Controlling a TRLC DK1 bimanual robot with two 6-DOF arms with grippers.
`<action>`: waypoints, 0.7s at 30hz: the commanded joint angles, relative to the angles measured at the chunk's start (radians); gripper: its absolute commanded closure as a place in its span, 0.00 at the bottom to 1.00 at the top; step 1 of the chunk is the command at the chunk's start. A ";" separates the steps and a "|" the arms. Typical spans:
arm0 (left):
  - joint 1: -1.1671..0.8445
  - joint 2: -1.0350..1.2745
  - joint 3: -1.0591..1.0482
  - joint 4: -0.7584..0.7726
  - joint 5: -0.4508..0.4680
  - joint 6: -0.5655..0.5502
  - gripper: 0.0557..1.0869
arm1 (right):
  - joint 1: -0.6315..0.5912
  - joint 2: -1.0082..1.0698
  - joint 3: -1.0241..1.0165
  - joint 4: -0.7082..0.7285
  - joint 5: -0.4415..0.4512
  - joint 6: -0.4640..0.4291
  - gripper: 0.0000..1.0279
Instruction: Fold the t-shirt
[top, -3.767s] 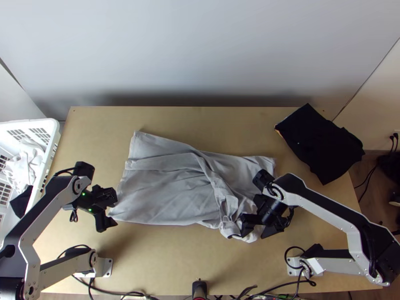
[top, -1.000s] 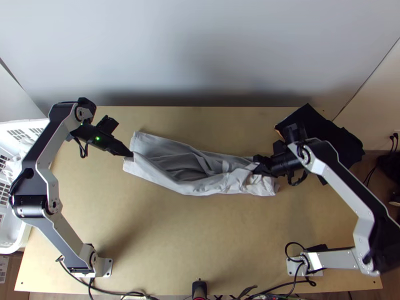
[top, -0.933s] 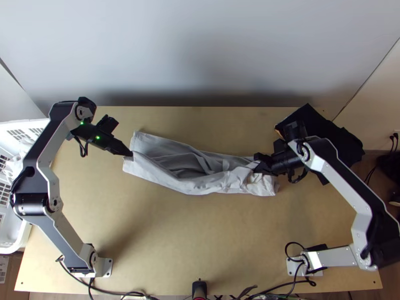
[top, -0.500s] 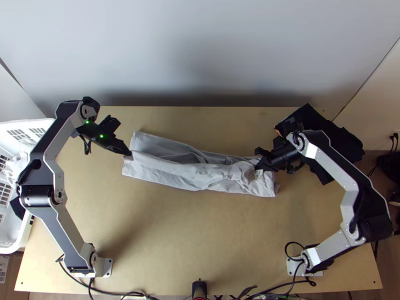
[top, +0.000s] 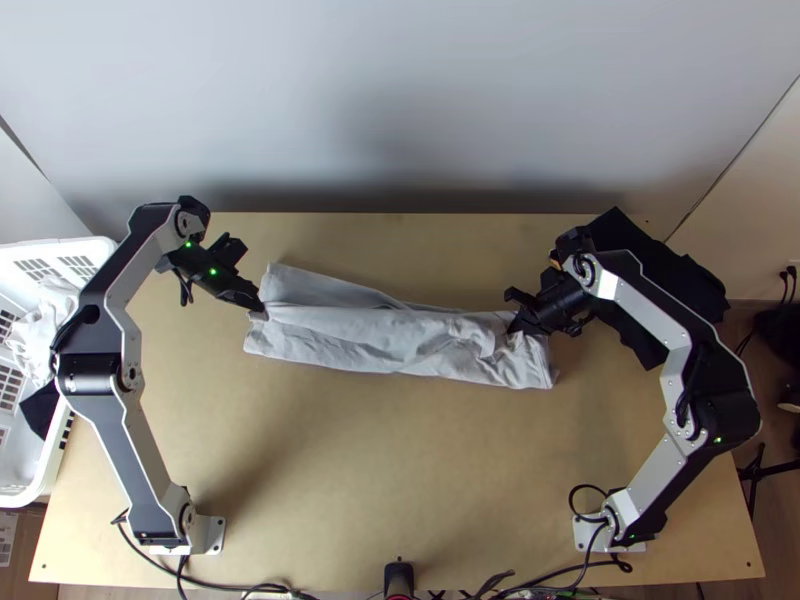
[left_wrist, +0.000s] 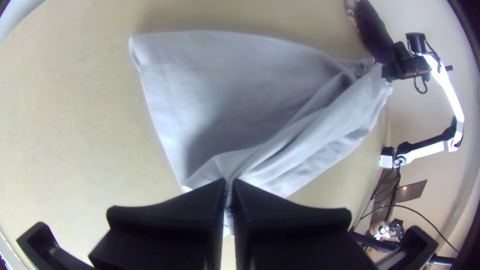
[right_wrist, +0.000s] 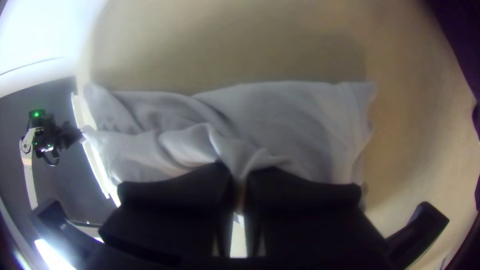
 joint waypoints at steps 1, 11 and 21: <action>0.007 0.052 0.028 0.058 -0.064 -0.013 0.97 | -0.006 0.030 0.025 0.053 0.091 0.011 0.97; 0.007 0.092 0.033 0.064 -0.095 -0.013 0.97 | -0.006 0.038 -0.019 0.106 0.102 -0.010 0.82; 0.021 0.060 0.011 0.062 -0.095 0.008 0.97 | 0.031 -0.179 -0.013 0.086 0.100 -0.072 0.04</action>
